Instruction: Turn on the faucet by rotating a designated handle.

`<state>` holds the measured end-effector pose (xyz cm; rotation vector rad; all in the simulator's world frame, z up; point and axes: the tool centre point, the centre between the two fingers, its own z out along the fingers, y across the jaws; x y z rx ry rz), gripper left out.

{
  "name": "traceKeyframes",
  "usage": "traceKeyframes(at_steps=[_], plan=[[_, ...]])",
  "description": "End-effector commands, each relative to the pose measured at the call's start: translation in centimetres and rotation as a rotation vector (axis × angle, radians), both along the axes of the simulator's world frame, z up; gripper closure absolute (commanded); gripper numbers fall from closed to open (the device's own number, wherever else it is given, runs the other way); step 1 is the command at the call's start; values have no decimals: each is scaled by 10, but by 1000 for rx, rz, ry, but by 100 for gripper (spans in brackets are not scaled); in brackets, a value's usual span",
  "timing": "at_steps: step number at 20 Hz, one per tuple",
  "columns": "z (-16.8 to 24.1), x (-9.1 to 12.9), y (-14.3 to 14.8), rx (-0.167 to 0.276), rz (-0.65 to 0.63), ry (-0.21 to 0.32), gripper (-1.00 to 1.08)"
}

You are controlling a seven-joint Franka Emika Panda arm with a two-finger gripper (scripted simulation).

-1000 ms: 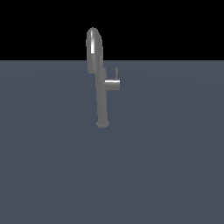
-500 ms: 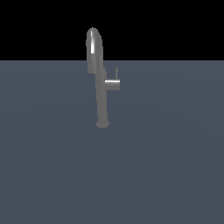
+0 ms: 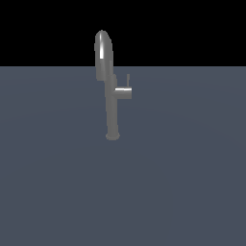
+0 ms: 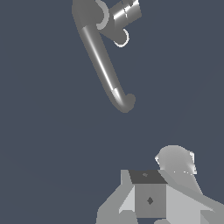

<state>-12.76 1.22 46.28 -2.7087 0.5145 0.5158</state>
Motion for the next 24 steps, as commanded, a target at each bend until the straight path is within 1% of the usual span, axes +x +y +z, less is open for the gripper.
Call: traceKeyframes(at_steps=[1,12,24], plan=[[-5,15,0,41,-42,41,108],[-36,79,-6,233,-234,226,108],[-90,145,-19,469,-467,453,108]])
